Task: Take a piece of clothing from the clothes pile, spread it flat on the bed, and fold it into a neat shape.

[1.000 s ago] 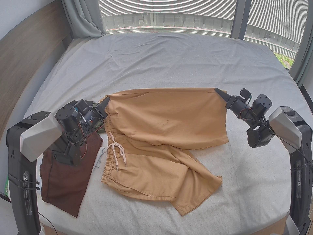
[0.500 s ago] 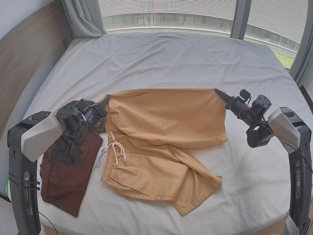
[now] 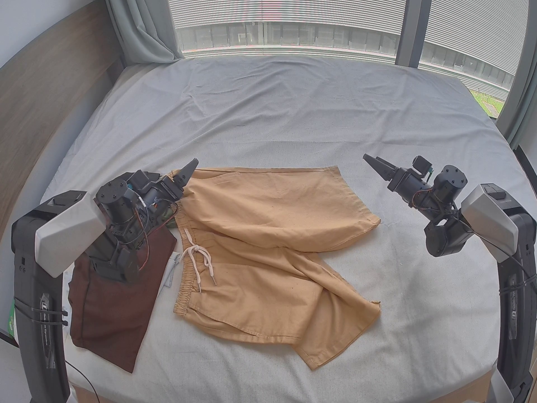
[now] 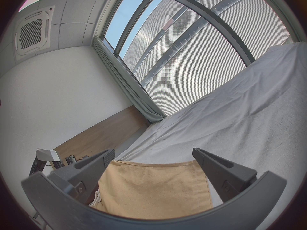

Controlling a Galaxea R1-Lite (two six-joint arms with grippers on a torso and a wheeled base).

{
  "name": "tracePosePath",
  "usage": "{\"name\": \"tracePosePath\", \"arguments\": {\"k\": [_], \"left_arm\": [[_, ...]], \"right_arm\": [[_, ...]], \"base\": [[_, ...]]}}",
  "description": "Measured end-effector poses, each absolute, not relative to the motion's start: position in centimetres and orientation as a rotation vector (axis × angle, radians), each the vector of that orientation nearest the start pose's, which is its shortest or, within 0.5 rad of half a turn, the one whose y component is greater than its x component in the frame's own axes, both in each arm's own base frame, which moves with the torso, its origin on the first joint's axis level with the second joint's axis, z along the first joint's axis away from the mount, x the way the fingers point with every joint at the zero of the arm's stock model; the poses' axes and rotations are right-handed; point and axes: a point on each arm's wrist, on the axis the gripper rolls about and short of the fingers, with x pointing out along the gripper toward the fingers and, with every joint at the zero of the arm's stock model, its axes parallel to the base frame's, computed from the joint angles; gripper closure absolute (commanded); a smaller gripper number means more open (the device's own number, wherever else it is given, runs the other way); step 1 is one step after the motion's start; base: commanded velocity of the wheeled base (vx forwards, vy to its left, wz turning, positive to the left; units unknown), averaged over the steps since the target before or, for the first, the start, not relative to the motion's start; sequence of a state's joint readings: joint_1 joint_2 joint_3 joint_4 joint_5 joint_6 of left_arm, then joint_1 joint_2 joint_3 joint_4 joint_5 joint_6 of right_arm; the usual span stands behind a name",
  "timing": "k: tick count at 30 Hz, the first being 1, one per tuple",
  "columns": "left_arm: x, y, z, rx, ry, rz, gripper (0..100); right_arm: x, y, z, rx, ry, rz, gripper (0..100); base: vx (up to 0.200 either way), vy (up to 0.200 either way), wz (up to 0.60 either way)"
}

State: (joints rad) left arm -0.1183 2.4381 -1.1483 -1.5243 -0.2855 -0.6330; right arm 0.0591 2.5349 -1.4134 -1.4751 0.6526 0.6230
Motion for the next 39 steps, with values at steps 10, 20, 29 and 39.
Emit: {"name": "tracePosePath", "arguments": {"k": [10, 20, 29, 39], "left_arm": [[42.4, -4.7, 5.7, -0.610, 0.000, -0.403, 0], [37.0, -3.9, 5.2, -0.594, 0.145, -0.360, 0], [31.0, -3.6, 7.1, -0.540, 0.238, -0.478, 0], [26.8, -2.6, 8.3, -0.368, 0.241, -0.624, 0]], "right_arm": [[44.3, 4.0, 7.3, 0.479, -0.030, 0.756, 0], [38.3, 4.2, 7.5, 0.472, 0.104, 0.733, 0], [32.4, 4.4, 9.0, 0.485, 0.186, 0.732, 0], [27.9, 4.1, 9.1, 0.502, 0.265, 0.731, 0]], "base": [[0.000, 0.000, 0.00], [0.000, 0.000, 0.00], [0.000, 0.000, 0.00], [0.000, 0.000, 0.00]]}}
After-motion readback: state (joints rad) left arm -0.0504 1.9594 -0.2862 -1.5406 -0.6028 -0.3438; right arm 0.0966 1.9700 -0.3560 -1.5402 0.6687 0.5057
